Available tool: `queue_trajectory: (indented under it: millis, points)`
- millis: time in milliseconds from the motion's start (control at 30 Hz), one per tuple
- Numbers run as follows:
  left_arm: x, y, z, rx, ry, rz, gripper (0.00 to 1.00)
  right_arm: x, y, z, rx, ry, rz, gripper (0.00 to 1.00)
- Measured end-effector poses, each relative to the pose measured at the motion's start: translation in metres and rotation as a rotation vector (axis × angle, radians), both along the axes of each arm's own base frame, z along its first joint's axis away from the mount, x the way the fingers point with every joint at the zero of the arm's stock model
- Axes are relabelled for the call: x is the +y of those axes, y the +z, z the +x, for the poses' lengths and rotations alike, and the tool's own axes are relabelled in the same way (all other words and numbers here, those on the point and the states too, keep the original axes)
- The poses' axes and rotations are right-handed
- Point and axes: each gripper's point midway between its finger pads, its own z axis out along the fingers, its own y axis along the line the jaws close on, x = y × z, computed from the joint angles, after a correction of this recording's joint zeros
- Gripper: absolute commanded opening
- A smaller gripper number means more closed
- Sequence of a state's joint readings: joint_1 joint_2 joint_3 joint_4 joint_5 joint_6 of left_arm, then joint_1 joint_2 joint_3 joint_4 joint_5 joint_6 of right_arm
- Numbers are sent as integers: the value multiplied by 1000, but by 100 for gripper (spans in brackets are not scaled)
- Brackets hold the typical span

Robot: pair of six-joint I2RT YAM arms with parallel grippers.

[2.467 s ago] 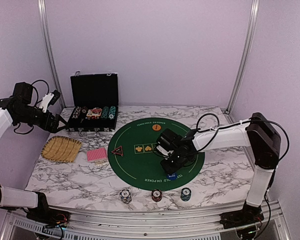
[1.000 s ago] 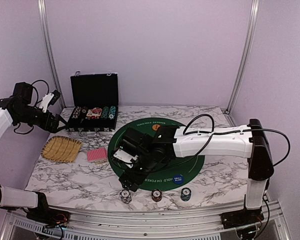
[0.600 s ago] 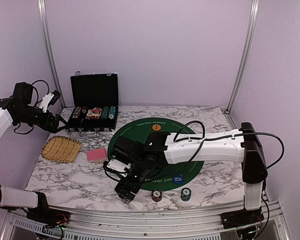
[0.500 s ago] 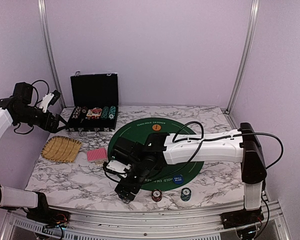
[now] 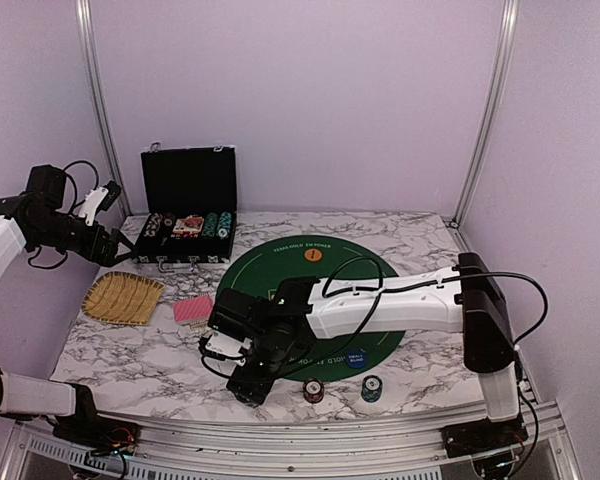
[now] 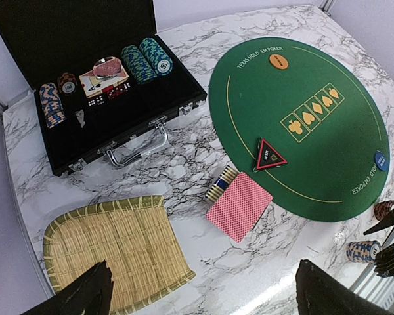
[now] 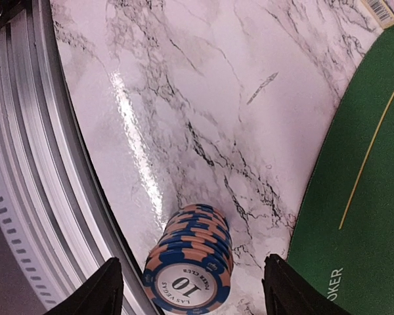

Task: Distribute texas hold em gaming equipment

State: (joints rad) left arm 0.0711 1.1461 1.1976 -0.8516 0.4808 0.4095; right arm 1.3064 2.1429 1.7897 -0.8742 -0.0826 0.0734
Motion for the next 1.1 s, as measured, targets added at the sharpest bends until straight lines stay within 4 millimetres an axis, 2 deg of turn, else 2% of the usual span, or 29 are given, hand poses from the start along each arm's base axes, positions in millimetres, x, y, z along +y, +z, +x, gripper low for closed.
queue_trajectory:
  millis: [167, 367, 767, 1000, 1100]
  points:
    - [0, 0, 0, 0, 0, 1, 99, 1, -2, -1, -4, 6, -6, 65]
    - [0, 0, 0, -1, -1, 3, 99, 1, -4, -1, -5, 9, -10, 53]
    - [2, -1, 0, -1, 4, 10, 99, 1, -8, -1, -4, 11, -17, 52]
    - [2, -1, 0, -1, 5, 10, 99, 1, -8, -1, -4, 11, -16, 41]
    - [2, -1, 0, -1, 5, 10, 99, 1, -8, -1, -4, 11, -16, 39]
